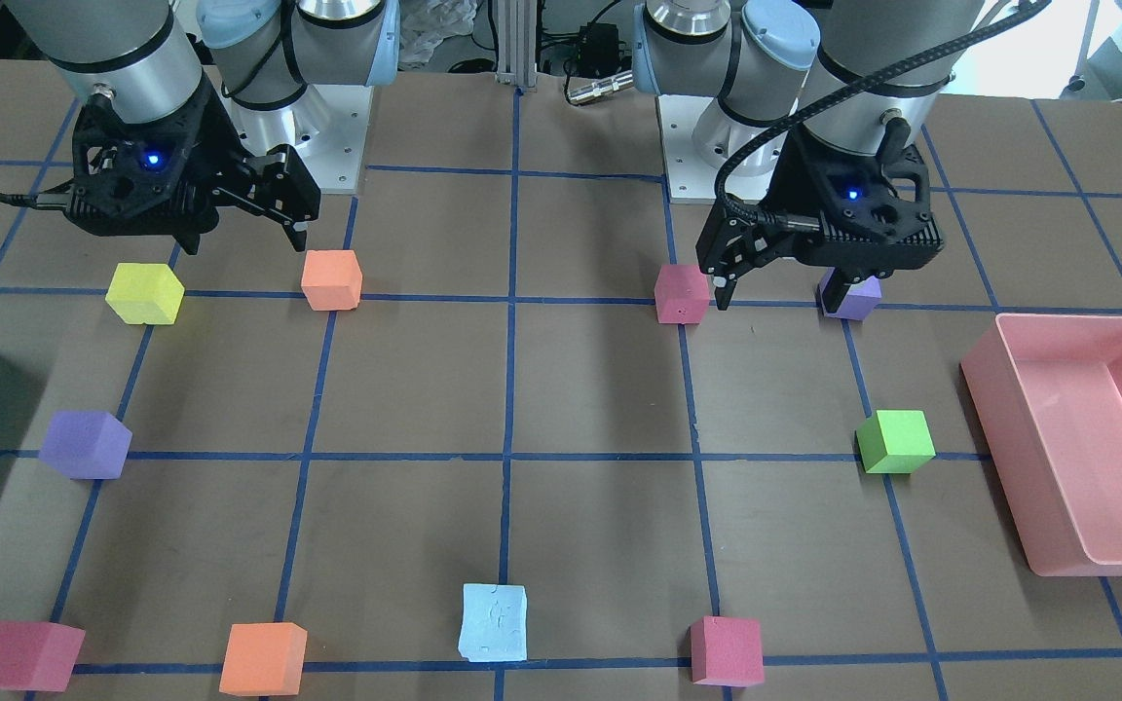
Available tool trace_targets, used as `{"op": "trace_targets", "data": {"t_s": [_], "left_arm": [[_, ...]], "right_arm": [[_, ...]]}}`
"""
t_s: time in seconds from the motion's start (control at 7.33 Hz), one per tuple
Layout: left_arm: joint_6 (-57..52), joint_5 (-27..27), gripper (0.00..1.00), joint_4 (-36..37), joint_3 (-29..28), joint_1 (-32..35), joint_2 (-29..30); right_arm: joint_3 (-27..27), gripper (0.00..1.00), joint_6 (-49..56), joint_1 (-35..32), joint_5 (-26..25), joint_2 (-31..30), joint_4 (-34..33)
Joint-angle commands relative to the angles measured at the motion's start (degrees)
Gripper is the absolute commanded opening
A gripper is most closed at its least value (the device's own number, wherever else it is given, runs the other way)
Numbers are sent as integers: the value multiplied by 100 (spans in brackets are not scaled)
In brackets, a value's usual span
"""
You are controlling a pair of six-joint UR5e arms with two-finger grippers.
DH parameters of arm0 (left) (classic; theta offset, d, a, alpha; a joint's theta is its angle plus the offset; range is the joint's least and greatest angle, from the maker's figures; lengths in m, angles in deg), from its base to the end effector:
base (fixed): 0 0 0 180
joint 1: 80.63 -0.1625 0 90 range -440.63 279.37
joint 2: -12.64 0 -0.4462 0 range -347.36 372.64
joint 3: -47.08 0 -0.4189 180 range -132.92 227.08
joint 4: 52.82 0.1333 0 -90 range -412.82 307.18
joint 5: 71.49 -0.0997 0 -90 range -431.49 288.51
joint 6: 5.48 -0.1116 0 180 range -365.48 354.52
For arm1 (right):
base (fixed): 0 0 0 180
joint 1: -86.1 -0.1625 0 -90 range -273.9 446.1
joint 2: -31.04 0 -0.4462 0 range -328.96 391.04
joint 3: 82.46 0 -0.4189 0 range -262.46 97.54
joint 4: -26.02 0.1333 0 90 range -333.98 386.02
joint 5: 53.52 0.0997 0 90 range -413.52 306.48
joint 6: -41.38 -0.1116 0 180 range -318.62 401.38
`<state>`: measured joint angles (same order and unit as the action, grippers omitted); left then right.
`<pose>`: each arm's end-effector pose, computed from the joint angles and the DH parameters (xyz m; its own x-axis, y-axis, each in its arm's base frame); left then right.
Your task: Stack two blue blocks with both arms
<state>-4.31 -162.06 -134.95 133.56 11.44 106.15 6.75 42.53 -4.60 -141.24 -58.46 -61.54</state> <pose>-0.1523 -0.5551 0.5111 -0.9999 0.0145 -0.0071 0.0154 0.9904 -0.1373 0.1441 -0.5165 0.4956 -0.9987 -0.0308 -0.0405 -0.0323 0.9988 0.0367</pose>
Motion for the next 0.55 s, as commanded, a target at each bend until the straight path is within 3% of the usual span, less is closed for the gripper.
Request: {"op": "trace_targets", "data": {"t_s": [0.0, 0.41], "left_arm": [[128, 39, 100, -215, -229, -5, 97], [112, 4, 100, -207, -202, -5, 79]], "right_arm": [[0, 100, -1, 0, 0, 2, -7], [0, 100, -9, 9, 0, -6, 54]]}}
